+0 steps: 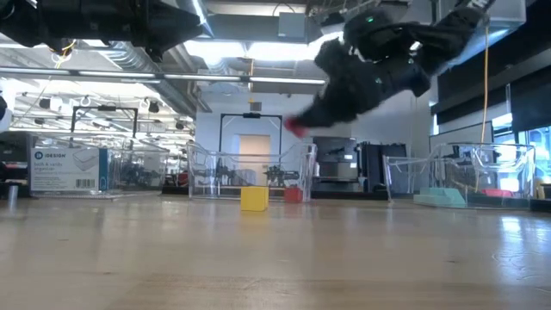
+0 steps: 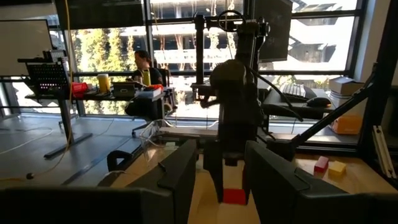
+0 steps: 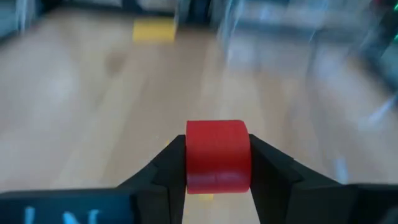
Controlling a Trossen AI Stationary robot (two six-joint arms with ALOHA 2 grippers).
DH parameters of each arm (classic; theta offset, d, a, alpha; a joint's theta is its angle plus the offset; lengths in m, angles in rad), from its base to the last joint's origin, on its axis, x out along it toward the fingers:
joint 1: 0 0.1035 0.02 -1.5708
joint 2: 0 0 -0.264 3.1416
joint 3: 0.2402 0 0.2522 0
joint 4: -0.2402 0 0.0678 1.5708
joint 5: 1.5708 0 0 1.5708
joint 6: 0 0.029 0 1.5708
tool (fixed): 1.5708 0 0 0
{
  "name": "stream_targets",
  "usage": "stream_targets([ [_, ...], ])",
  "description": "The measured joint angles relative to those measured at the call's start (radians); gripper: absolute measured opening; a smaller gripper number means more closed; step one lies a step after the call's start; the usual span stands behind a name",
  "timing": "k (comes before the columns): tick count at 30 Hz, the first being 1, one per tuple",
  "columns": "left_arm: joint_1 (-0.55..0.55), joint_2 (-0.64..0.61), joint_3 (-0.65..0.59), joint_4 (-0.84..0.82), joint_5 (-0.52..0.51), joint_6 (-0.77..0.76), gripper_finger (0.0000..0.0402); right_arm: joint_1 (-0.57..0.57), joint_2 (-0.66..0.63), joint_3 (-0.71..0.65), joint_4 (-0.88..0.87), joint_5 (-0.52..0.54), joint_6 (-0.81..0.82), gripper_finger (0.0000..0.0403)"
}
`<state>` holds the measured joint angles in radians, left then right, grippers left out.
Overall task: Sort & place blocks by color
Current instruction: Put the top red block into the middle transparent bin
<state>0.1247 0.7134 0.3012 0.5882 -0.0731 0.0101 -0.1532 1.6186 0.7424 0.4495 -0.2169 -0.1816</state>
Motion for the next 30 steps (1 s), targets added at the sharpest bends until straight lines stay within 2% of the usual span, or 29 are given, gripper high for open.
stream_targets([
  [3,0.000,0.000,0.000,-0.008,0.000,0.000,0.0131,-0.017,0.004,-0.017,0.218,-0.003,0.039,0.0131],
  [6,0.000,0.000,0.000,-0.007,0.000,0.000,0.0131,-0.033,0.005,-0.001,0.300,-0.006,0.058,0.0131],
  [21,0.000,0.000,0.000,-0.009,-0.018,0.045,0.0131,-0.040,0.010,0.039,0.322,0.014,0.047,0.0131],
  [26,0.000,0.000,0.000,-0.011,-0.014,0.020,0.0131,-0.033,0.010,0.039,0.330,0.129,0.070,0.0131],
  [30,0.000,0.000,0.000,-0.006,-0.015,0.023,0.0131,-0.033,0.065,0.061,0.353,0.196,0.100,0.0131],
])
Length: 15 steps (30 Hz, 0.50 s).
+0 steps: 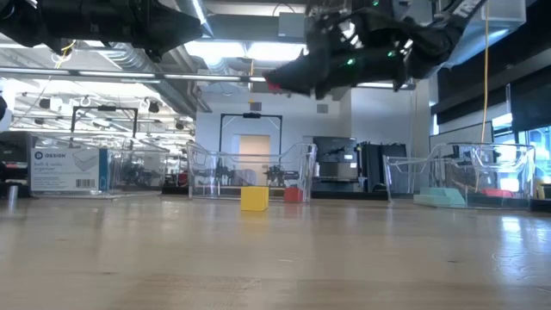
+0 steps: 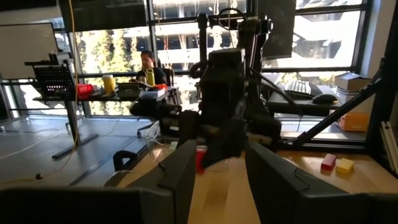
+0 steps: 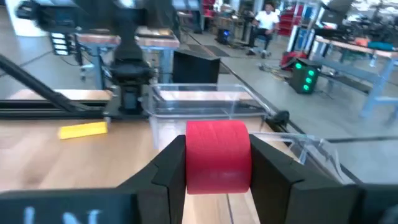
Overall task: Sort & place blocks by color
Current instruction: Put the top red block into the middle transparent bin
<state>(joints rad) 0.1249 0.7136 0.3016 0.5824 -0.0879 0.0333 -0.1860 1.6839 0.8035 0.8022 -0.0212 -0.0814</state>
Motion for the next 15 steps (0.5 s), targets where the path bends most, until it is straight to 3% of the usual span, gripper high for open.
stream_targets([
  [5,0.000,0.000,0.000,0.016,0.000,0.003,0.0131,-0.006,0.155,0.133,-0.047,0.087,-0.002,0.0131],
  [8,0.000,0.000,0.000,0.016,0.000,0.001,0.0131,-0.021,0.228,0.227,-0.170,0.192,-0.006,0.0131],
  [12,-0.001,0.000,0.000,0.003,0.004,-0.005,0.0131,-0.047,0.262,0.318,-0.386,0.370,-0.011,0.0131],
  [15,-0.001,0.000,0.000,-0.011,0.006,-0.006,0.0131,-0.060,0.268,0.338,-0.475,0.389,-0.008,0.0131],
])
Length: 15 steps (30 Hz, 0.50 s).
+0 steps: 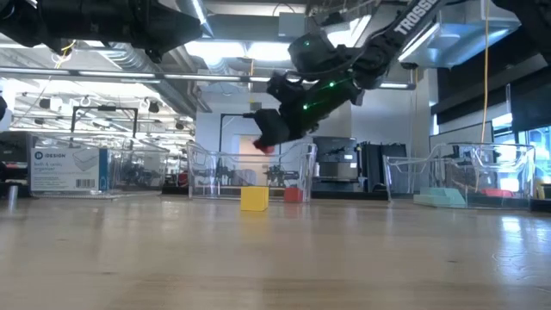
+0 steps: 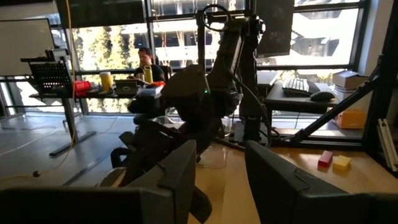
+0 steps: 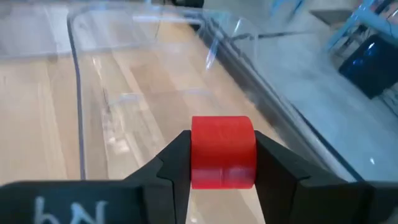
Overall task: Sort & place blocks by color
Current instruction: Put the top red block into the middle transparent bin, then put the red block into the middle transparent bin
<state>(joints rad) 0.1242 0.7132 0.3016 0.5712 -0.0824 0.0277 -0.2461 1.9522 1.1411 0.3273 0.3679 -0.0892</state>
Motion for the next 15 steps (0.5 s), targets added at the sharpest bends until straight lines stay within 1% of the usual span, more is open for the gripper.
stream_targets([
  [9,0.000,0.000,0.000,0.003,-0.005,0.000,0.0131,-0.002,0.000,0.001,-0.043,-0.002,0.008,0.0131],
  [11,0.000,0.000,0.000,0.007,-0.005,0.001,0.0131,-0.002,0.000,0.001,-0.042,-0.002,0.009,0.0156],
  [15,0.000,0.000,0.000,0.008,-0.005,0.001,0.0131,-0.002,0.000,0.001,-0.045,-0.002,0.009,0.0230],
])
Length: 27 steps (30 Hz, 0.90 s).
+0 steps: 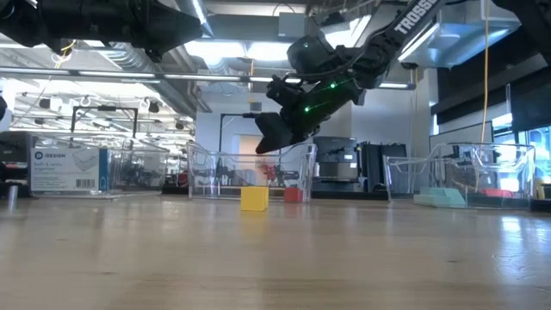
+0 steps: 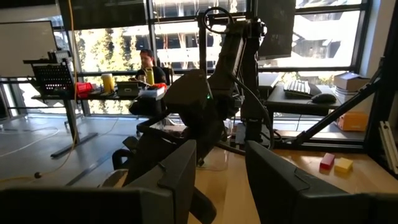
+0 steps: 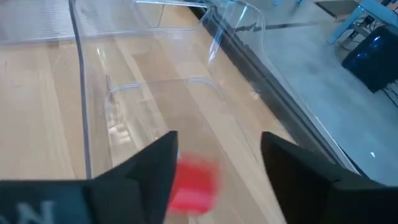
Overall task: Sort & place blocks by color
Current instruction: Put the red block into the middle transparent bin
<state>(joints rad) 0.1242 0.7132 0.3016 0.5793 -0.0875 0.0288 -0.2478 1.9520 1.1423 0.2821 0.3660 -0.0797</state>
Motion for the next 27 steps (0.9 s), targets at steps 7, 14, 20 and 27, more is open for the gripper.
stream_targets([
  [7,0.000,0.000,0.000,-0.001,0.000,0.000,0.0131,0.006,-0.045,0.000,-0.062,-0.001,-0.049,0.0273],
  [14,0.000,0.000,0.000,-0.011,0.000,0.000,0.0131,0.050,-0.303,-0.227,-0.022,-0.001,-0.065,0.0253],
  [20,0.000,0.000,0.000,-0.005,0.000,0.000,0.0131,0.083,-0.635,-0.537,0.214,-0.043,-0.017,0.0242],
  [27,0.000,0.000,0.000,0.020,-0.001,0.009,0.0131,0.113,-0.895,-0.647,0.229,-0.342,0.076,0.0242],
])
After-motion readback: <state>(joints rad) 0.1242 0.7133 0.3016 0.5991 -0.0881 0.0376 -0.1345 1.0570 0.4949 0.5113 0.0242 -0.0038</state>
